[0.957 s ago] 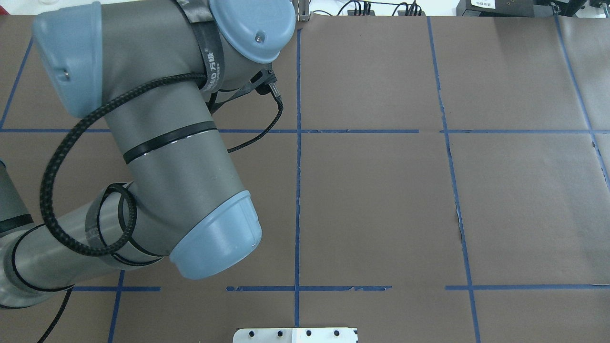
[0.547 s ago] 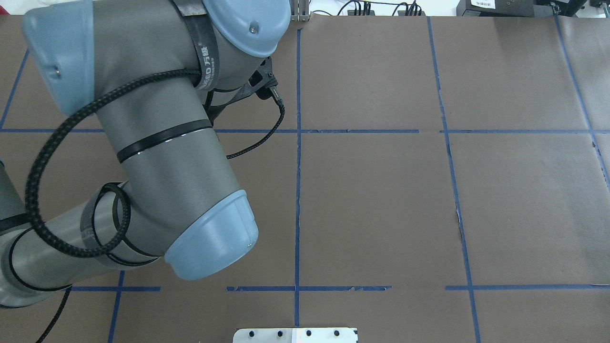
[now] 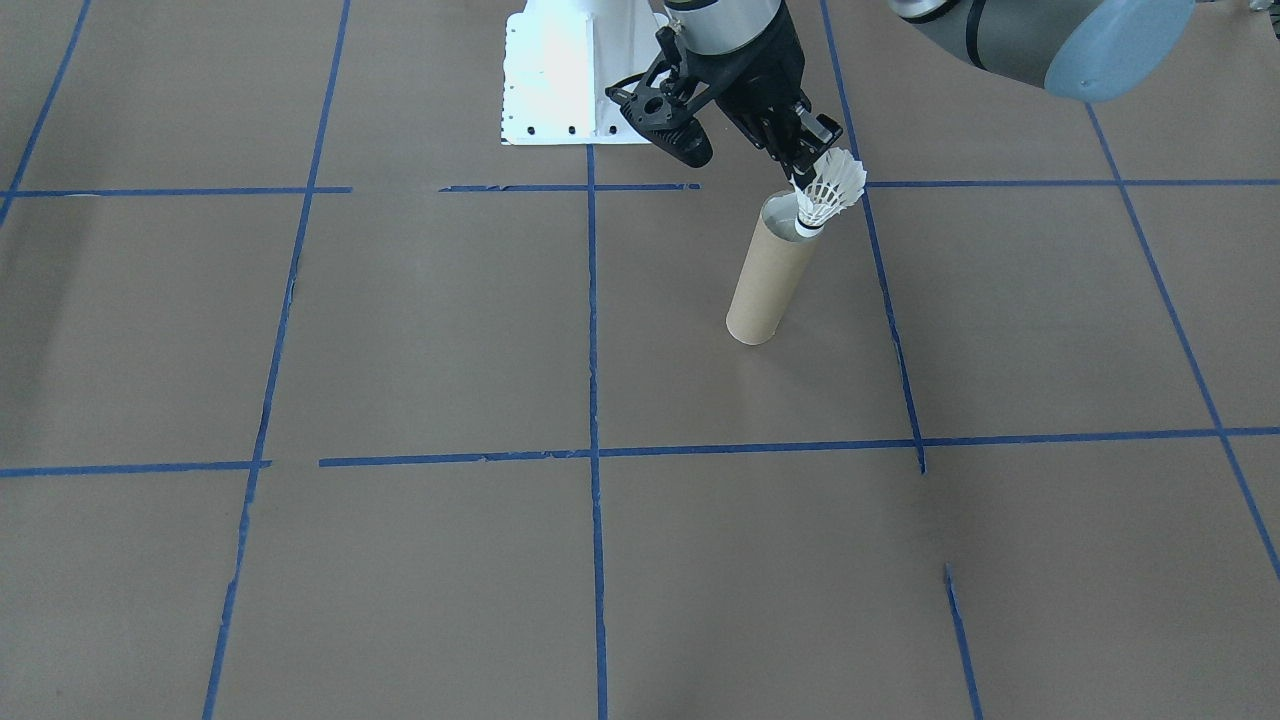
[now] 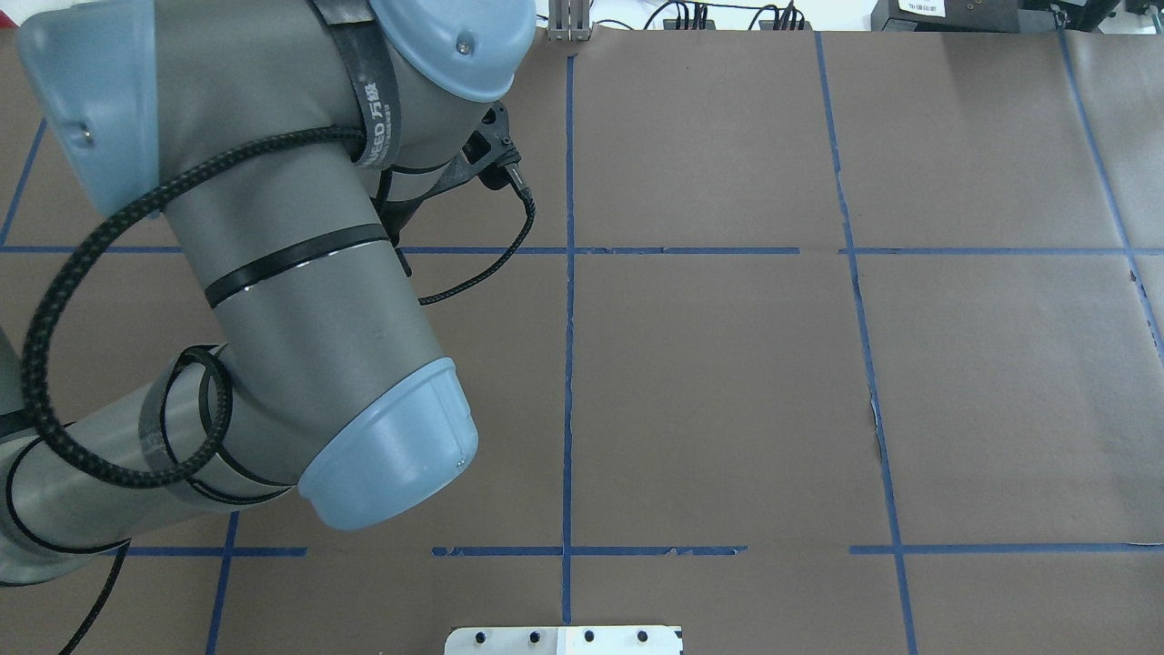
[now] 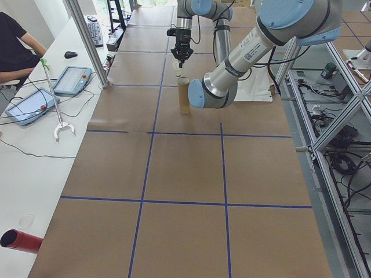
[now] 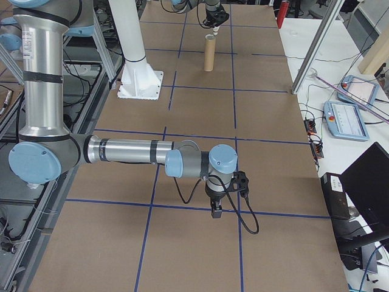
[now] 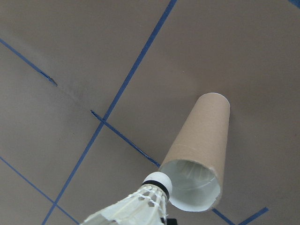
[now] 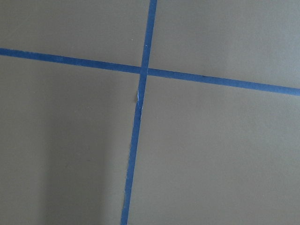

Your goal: Collect badminton balls into bucket

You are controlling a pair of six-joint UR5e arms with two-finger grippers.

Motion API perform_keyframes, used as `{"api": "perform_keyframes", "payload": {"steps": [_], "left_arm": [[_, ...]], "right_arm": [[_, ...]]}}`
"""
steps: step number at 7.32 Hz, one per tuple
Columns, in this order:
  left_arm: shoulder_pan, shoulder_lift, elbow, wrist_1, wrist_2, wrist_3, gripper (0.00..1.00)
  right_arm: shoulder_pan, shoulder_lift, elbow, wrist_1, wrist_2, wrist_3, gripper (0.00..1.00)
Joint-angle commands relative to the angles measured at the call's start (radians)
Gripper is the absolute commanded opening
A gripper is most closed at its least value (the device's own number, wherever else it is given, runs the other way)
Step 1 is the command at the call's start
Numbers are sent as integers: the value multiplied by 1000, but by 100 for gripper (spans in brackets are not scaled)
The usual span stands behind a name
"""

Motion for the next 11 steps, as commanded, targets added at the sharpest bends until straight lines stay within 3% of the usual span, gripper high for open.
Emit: {"api": "perform_keyframes", "payload": {"steps": [1,7,8,9,11], "left_arm": [[-2,4,1,2,-2,2,0],[1,5,10,2,-47,2,0],[1,4,10,2,-47,2,36],[1,5,7,2,-51,2,99],[1,5,2,2,-65,2,100]], "right_arm": [[0,0,0,0,0,0,100],[0,0,0,0,0,-1,100],[0,0,-2,0,0,0,100],[0,0,-2,0,0,-1,100],[0,0,0,0,0,0,100]]}}
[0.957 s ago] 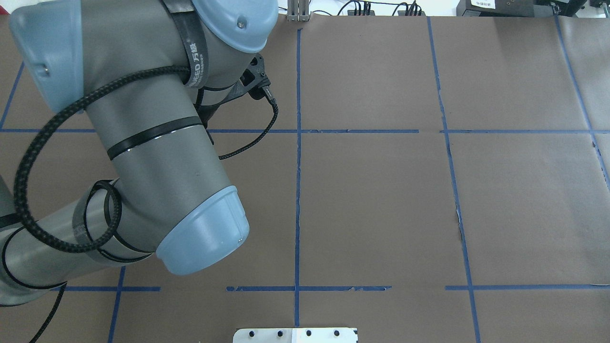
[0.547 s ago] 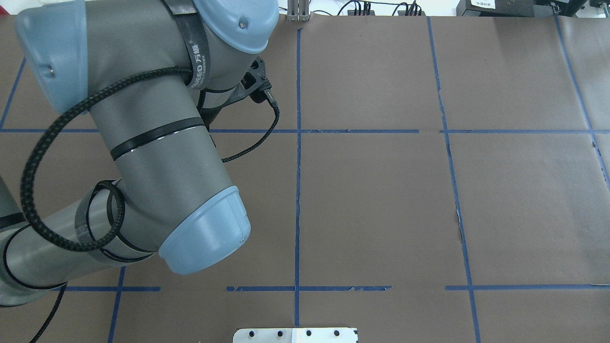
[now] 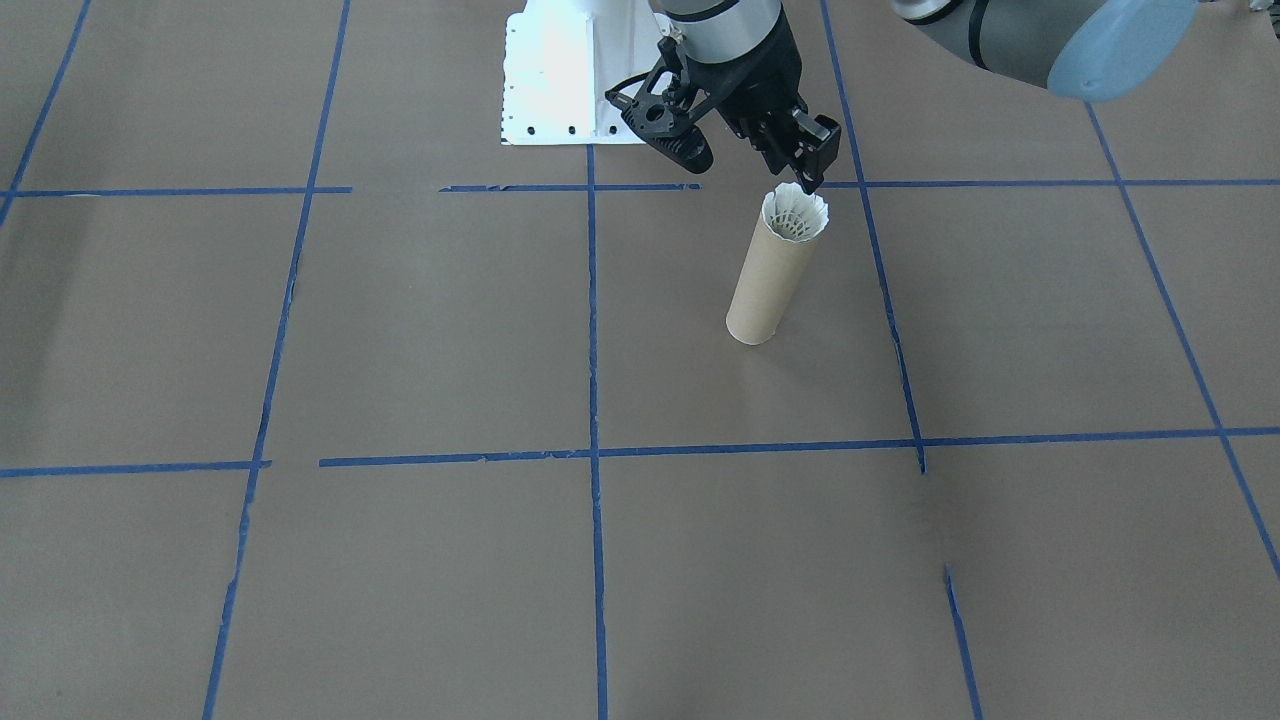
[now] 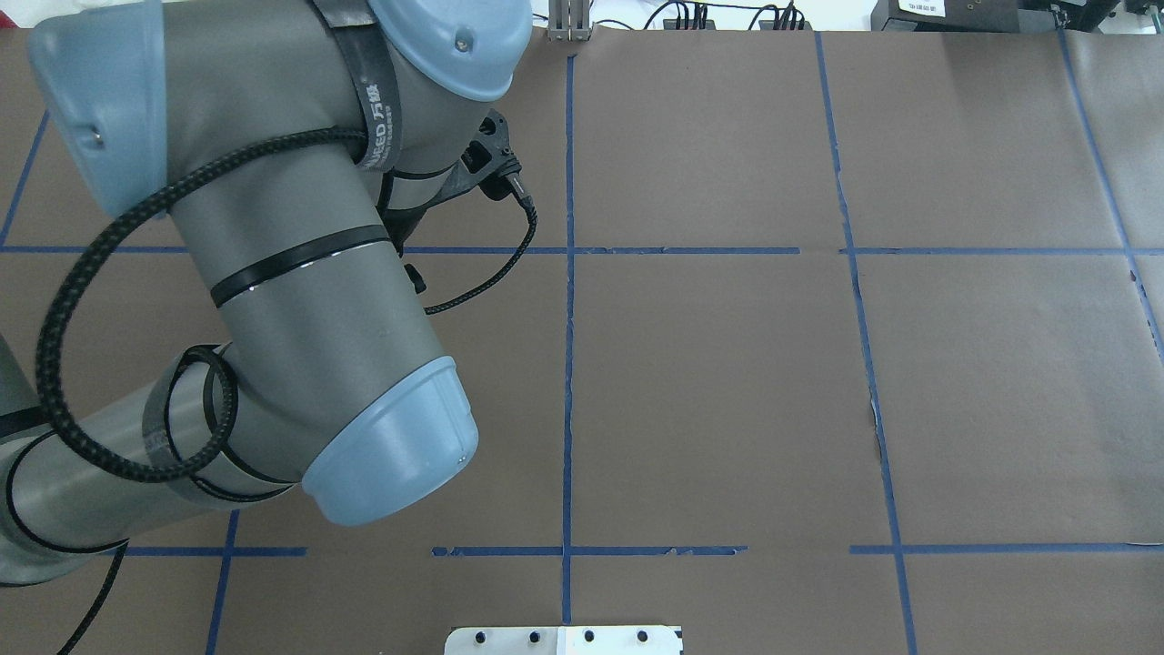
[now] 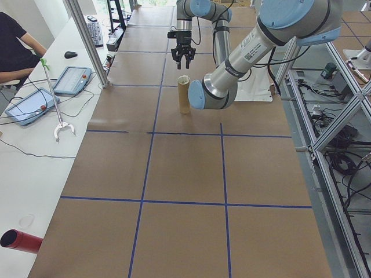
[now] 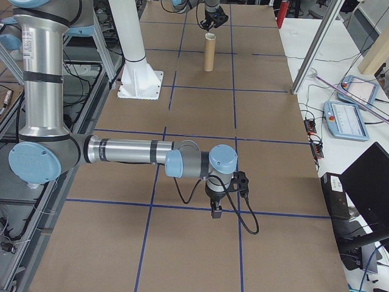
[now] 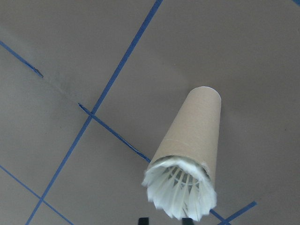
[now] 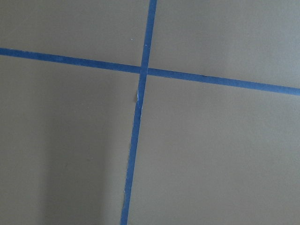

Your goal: Collect badminton balls into bucket

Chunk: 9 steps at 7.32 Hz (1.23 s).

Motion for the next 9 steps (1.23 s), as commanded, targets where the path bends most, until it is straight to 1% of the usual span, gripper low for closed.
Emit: {"api": "perform_keyframes", "payload": {"steps": [1,2,3,4,5,6,7,8,9], "left_arm": [[0,0,-6,0,-4,0,100],[0,-1,-10,0,-4,-2,100],[-3,3,-35,-3,0,-2,100],[-6,44,-85,-23,0,-3,100],[-47,93,-98,-129,0,-8,100],[-110,114,-98,-205,-7,-6,100],[-151,120,-98,-245,-7,-8,100],[-213,144,-98,-315,-15,-11,100],[-289,220,-95,-442,-77,-12,100]], "right_arm": [[0,0,0,0,0,0,100],[0,0,1,0,0,0,100],[0,0,1,0,0,0,100],[0,0,1,0,0,0,100],[0,0,1,0,0,0,100],[0,0,1,0,0,0,100],[0,0,0,0,0,0,100],[0,0,0,0,0,0,100],[0,0,0,0,0,0,100]]}}
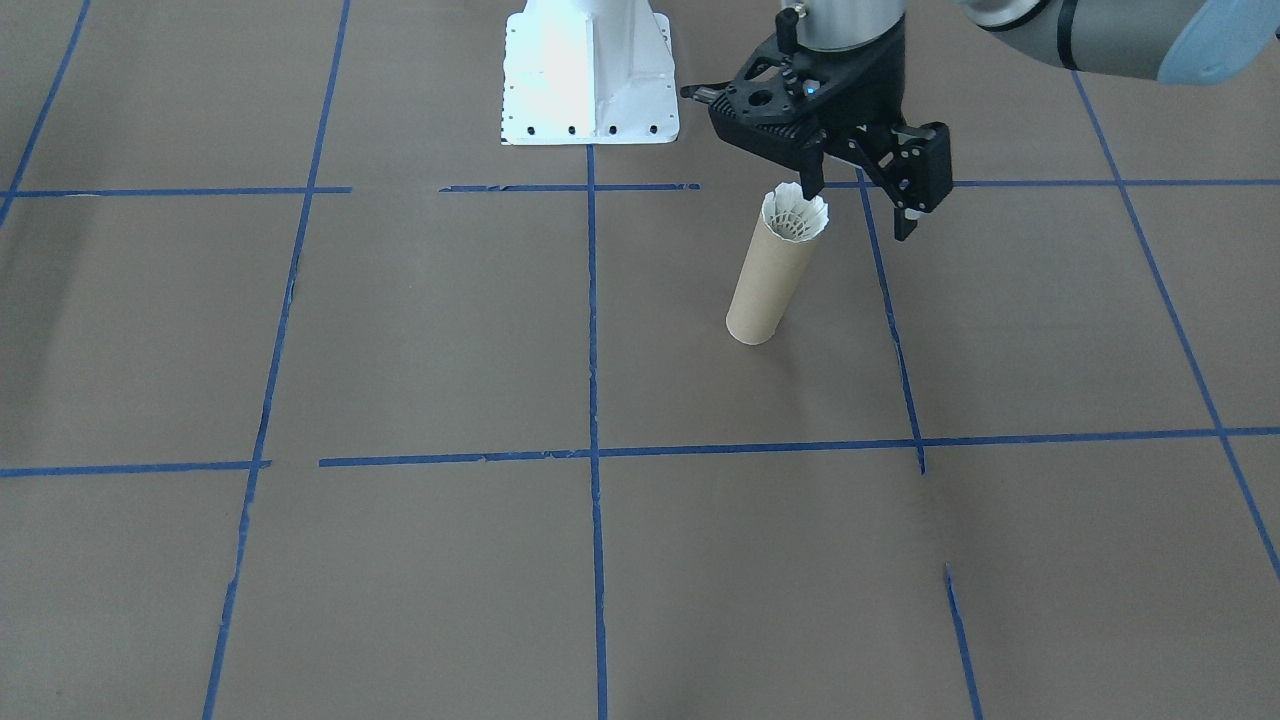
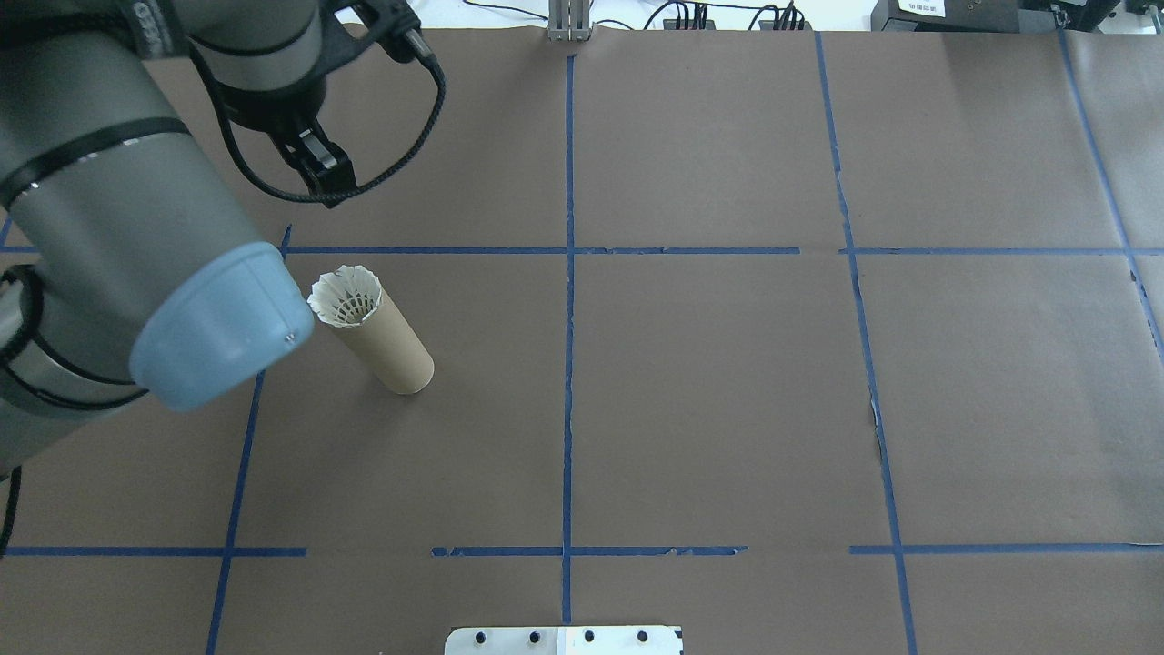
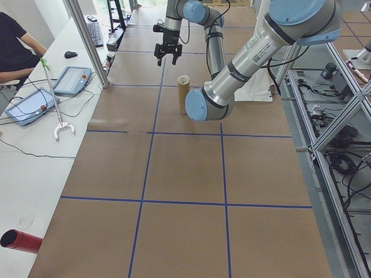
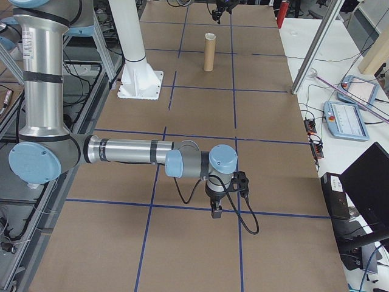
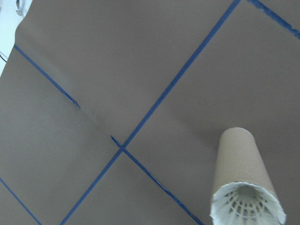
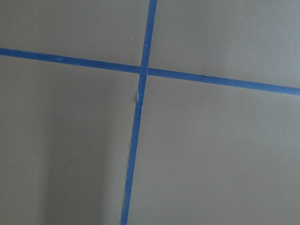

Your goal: Collect badminton balls into bucket

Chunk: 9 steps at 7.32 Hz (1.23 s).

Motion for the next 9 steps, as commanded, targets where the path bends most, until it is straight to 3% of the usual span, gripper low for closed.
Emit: {"api": "perform_keyframes", "payload": {"steps": [1,2,3,4,5,8,9], "left_arm": [[-157,148,12,-263,-121,-60,100],[-188,235,37,-421,-175,-276,100],[-196,271,70,-520,-186,-421,100],[-219,309,97,-536,-244,-442,100],[-312,319,167,-548,-353,-431,100],[-401,462,190,-606,-378,-376,100],[-438,542,198,-613,-433,-235,100]], "right_arm": [[0,0,1,0,0,0,100],[0,0,1,0,0,0,100],[0,0,0,0,0,-2,100],[0,0,0,0,0,0,100],[0,0,0,0,0,0,100],[0,0,1,0,0,0,100],[0,0,0,0,0,-2,100]]}}
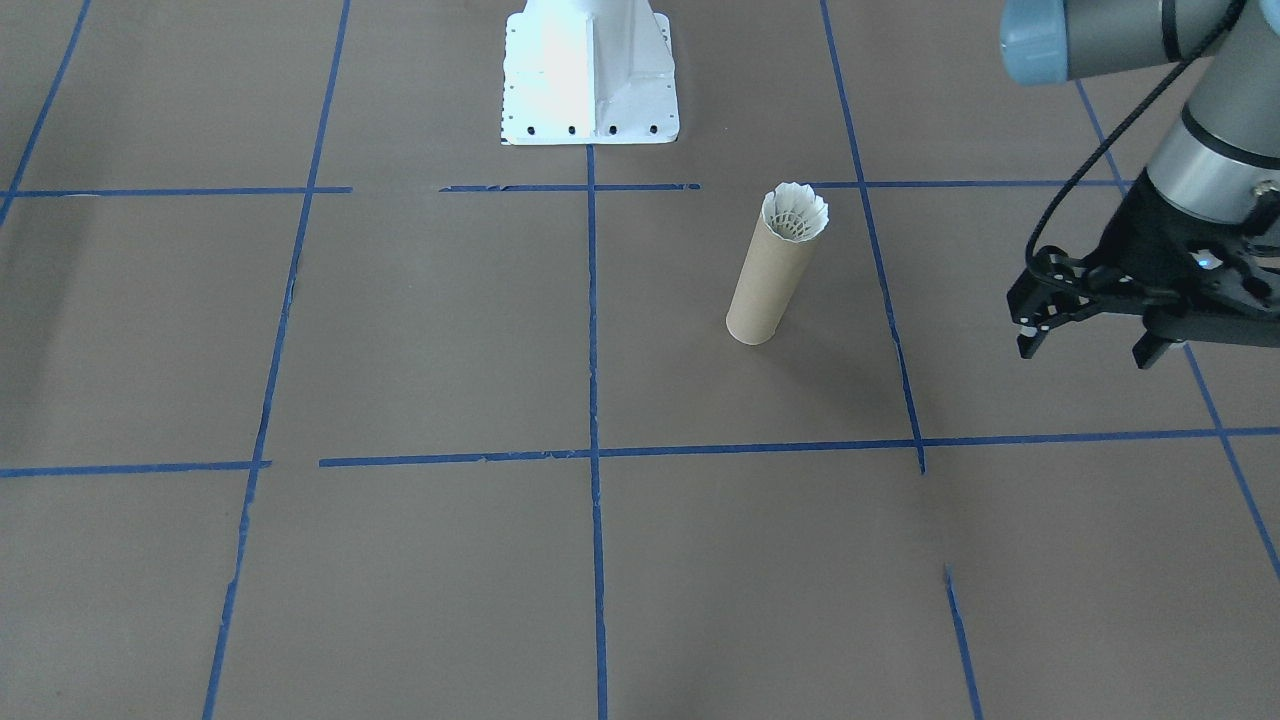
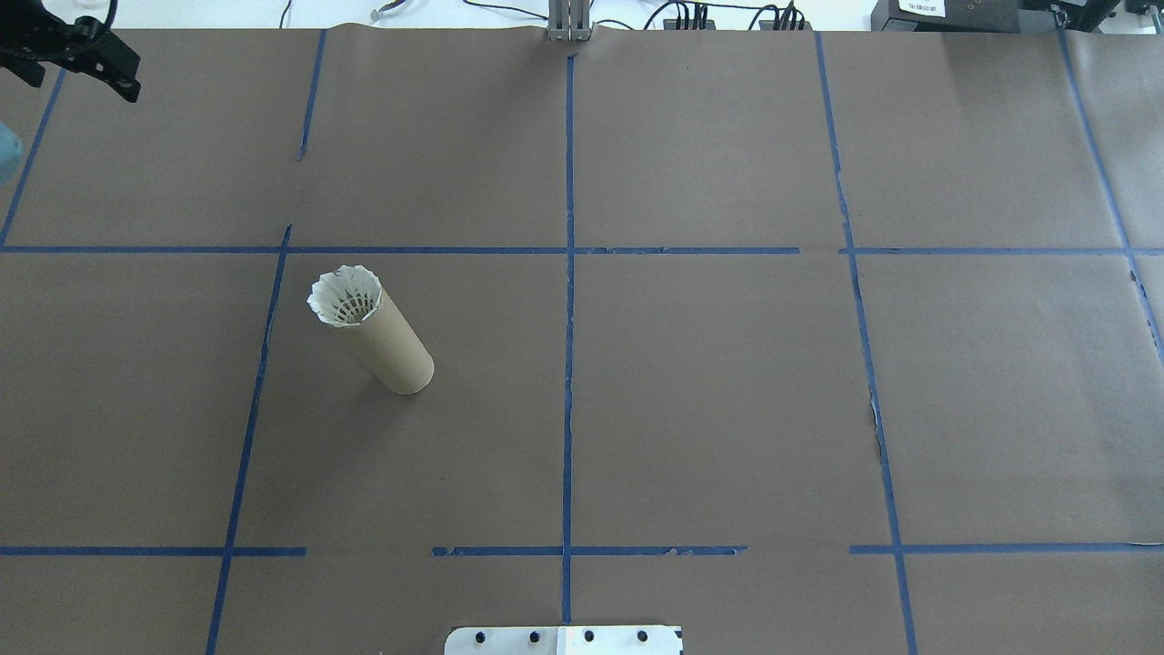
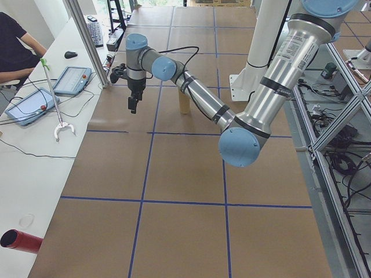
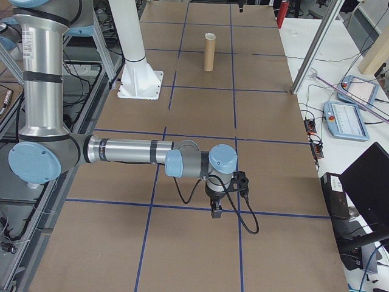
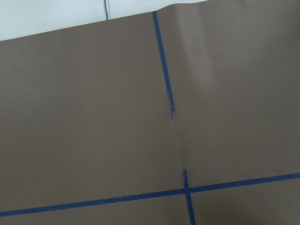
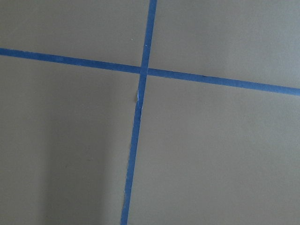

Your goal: Collect badminton balls into bucket

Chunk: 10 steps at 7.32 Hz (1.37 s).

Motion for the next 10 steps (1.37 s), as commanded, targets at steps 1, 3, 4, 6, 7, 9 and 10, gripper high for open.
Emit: {"api": "perform_keyframes", "payload": {"steps": [1,3,4,6,7,9,10], "left_arm": [[-106,168,29,-22,-91,270,100],[-211,299,43,-22,-99,356,100],[-257,334,78,-28,-99,388,100],[-289,356,242,-117,-160,430,100],[-294,353,322,-199,-165,428,100],[-292,350,368,-247,-166,419,100],[-294,355,361,-240,-168,426,100]], "right_arm": [[0,0,-1,0,0,0,100],[0,0,-1,0,0,0,100],[0,0,-1,0,0,0,100],[0,0,-1,0,0,0,100],[0,0,-1,0,0,0,100],[0,0,-1,0,0,0,100],[0,0,-1,0,0,-1,100]]}}
